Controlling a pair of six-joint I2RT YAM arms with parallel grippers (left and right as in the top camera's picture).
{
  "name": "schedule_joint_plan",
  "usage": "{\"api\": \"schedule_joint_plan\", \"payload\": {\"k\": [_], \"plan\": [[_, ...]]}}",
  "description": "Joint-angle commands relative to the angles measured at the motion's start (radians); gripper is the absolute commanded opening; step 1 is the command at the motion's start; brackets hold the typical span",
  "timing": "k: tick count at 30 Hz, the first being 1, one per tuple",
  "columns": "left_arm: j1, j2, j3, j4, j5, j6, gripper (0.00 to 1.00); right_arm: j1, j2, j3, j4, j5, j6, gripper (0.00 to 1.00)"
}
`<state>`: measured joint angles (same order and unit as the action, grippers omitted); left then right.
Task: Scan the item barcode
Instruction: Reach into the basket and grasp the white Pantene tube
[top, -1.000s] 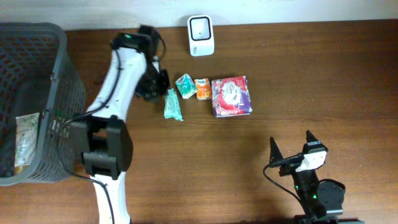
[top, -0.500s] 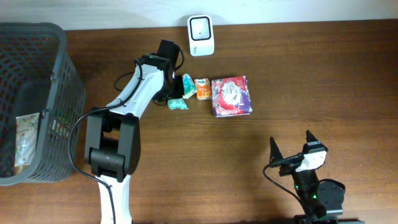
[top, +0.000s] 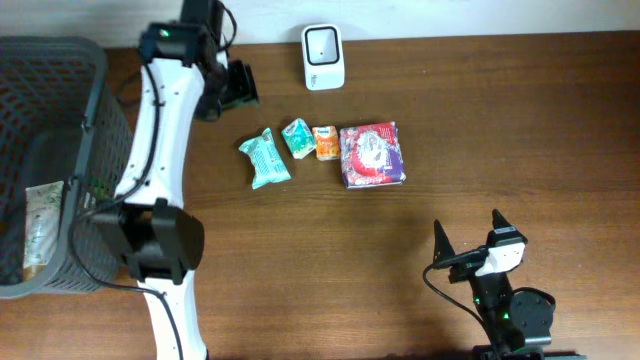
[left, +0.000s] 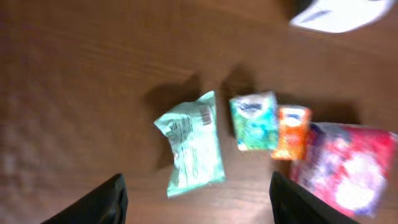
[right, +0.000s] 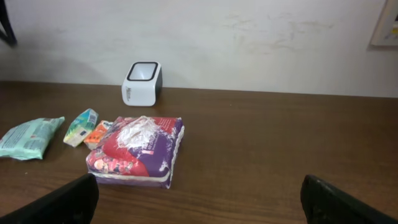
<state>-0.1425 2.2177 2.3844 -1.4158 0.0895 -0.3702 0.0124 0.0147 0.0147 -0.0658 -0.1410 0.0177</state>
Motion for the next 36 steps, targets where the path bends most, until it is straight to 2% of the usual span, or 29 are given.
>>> {"api": "schedule_joint_plan", "payload": {"k": [1,5,6,7,8,11,12,13,17,19,23,26,29,32,35,36], "plan": [[0.000,-0.004,0.225,-0.106,-0.001,0.067,0.74,-0.006,-0.006,-0.009,0.000,-0.006,-0.006,0.99],[0.022,-0.023,0.473,-0.249,-0.198,0.067,0.79,-0.006,-0.006,-0.009,0.000,-0.006,-0.006,0.99],[0.036,-0.029,0.517,-0.272,-0.259,0.079,0.77,-0.006,-0.006,-0.009,0.000,-0.006,-0.006,0.99],[0.055,-0.050,0.529,-0.272,-0.264,0.146,0.78,-0.006,-0.006,-0.009,0.000,-0.006,-0.006,0.99],[0.075,-0.069,0.529,-0.272,-0.266,0.156,0.78,-0.006,-0.006,-0.009,0.000,-0.006,-0.006,0.99],[0.165,-0.130,0.529,-0.272,-0.270,0.156,0.82,-0.006,-0.006,-0.009,0.000,-0.006,-0.006,0.99],[0.203,-0.146,0.529,-0.272,-0.270,0.156,0.89,-0.006,-0.006,-0.009,0.000,-0.006,-0.006,0.99],[0.250,-0.160,0.526,-0.272,-0.270,0.163,0.90,-0.006,-0.006,-0.009,0.000,-0.006,-0.006,0.99],[0.399,-0.180,0.488,-0.272,-0.270,0.172,0.90,-0.006,-0.006,-0.009,0.000,-0.006,-0.006,0.99],[0.484,-0.180,0.419,-0.272,-0.293,0.211,0.90,-0.006,-0.006,-0.009,0.000,-0.006,-0.006,0.99],[0.591,-0.180,0.236,-0.248,-0.349,0.211,0.90,-0.006,-0.006,-0.009,0.000,-0.006,-0.006,0.99],[0.660,-0.180,0.084,-0.171,-0.348,0.229,0.93,-0.006,-0.006,-0.009,0.000,-0.006,-0.006,0.99],[0.727,-0.180,-0.166,-0.029,-0.349,0.281,0.92,-0.006,-0.006,-0.009,0.000,-0.006,-0.006,0.99],[0.788,-0.180,-0.373,0.136,-0.348,0.391,0.89,-0.006,-0.006,-0.009,0.000,-0.006,-0.006,0.99],[0.828,-0.180,-0.496,0.241,-0.325,0.483,0.90,-0.006,-0.006,-0.009,0.000,-0.006,-0.006,0.99],[0.839,-0.180,-0.544,0.274,-0.318,0.545,0.90,-0.006,-0.006,-0.009,0.000,-0.006,-0.006,0.99]]}}
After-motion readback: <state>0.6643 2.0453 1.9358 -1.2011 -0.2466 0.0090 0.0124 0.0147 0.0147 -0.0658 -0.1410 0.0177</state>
